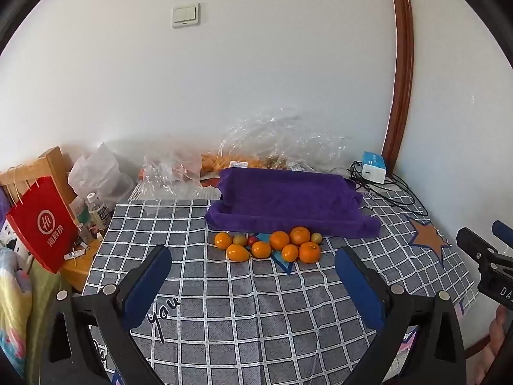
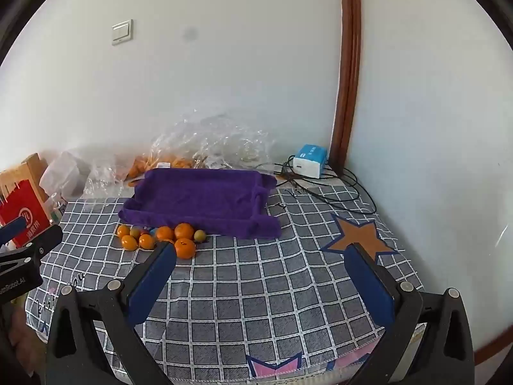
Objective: Organize fruits
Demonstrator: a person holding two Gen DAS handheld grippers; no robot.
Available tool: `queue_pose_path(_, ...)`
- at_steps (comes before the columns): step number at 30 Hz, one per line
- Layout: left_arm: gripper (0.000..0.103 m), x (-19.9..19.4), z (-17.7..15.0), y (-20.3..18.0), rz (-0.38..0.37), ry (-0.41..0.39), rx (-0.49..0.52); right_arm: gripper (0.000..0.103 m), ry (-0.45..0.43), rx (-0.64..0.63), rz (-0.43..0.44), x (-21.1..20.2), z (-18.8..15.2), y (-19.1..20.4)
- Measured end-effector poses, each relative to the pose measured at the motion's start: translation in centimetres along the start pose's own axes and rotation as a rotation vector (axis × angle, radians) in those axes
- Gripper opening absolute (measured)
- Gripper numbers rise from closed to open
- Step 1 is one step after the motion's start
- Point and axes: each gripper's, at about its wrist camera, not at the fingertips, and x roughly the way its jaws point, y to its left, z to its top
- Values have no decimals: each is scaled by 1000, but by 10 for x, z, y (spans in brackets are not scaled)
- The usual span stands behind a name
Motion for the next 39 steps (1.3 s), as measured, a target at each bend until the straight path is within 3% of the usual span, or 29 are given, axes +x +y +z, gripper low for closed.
queue_pose_path(4, 103, 3, 3, -2, -1, 8, -14, 103, 41, 52, 34, 1, -1, -14)
queue_pose_path(9, 103, 5, 2, -8, 2, -6, -24, 103, 48, -19, -23, 3, 4, -4)
queue_pose_path(39, 103, -4, 2, -1, -4, -38, -38, 103, 26, -35, -23, -2, -2, 6)
